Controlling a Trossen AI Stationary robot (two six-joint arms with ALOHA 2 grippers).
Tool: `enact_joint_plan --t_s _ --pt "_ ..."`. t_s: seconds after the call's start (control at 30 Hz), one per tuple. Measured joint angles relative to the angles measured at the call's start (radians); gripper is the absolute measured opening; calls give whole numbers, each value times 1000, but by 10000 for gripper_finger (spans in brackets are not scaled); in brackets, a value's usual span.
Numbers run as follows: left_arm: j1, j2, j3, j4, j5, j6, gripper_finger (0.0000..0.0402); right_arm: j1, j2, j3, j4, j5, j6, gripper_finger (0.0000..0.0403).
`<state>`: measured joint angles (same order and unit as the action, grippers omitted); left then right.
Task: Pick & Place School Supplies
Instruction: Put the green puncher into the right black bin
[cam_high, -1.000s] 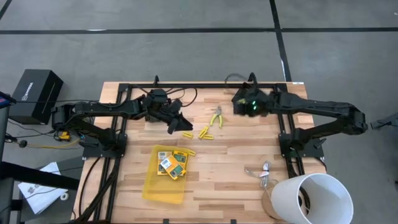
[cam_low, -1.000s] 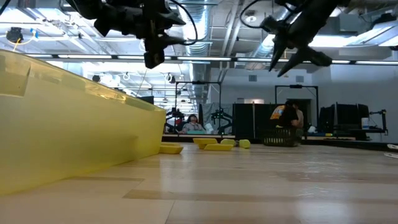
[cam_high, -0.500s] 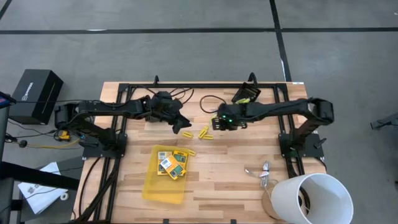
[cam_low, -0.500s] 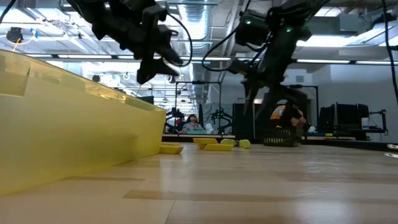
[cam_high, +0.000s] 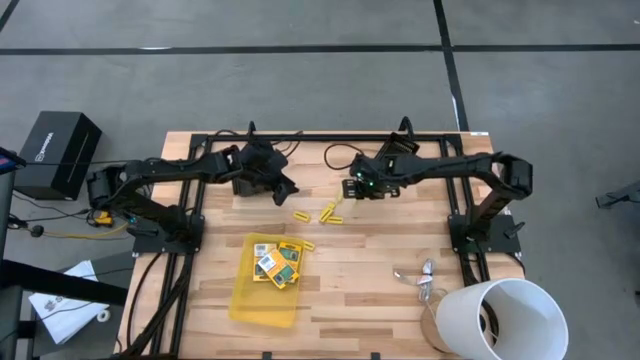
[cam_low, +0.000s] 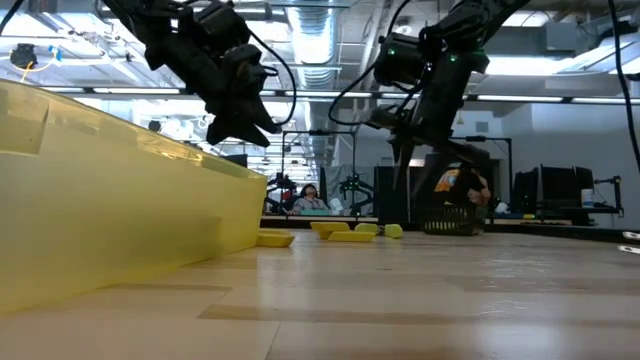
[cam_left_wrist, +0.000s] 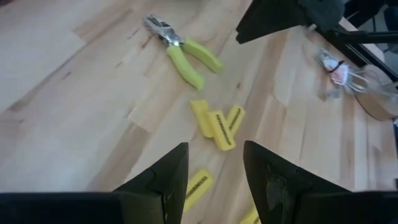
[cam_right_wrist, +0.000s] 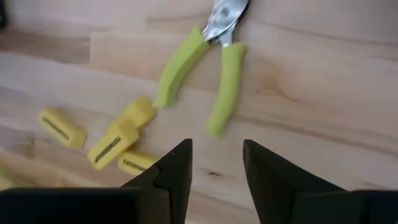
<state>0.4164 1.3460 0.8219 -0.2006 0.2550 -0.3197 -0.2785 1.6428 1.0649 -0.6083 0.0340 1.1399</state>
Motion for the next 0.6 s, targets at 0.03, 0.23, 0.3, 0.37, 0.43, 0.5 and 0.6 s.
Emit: enact_joint_plan --t_s 0.03,0.23,0.3,0.37,0.43,0.5,0.6 --pt "6 0 0 -2 2 5 150 -1 2 0 -1 2 -3 141" --pt "45 0 0 -6 17 37 150 2 65 0 29 -11 8 178" --pt "56 0 0 -11 29 47 150 3 96 0 41 -27 8 186" --pt "69 0 0 -25 31 55 150 5 127 0 75 -38 13 190" --pt "83 0 0 -45 31 69 150 9 149 0 81 -51 20 191" --pt "97 0 0 -61 31 89 150 9 167 7 86 -57 23 190" --pt "113 0 0 -70 32 105 150 9 185 26 87 -59 21 184"
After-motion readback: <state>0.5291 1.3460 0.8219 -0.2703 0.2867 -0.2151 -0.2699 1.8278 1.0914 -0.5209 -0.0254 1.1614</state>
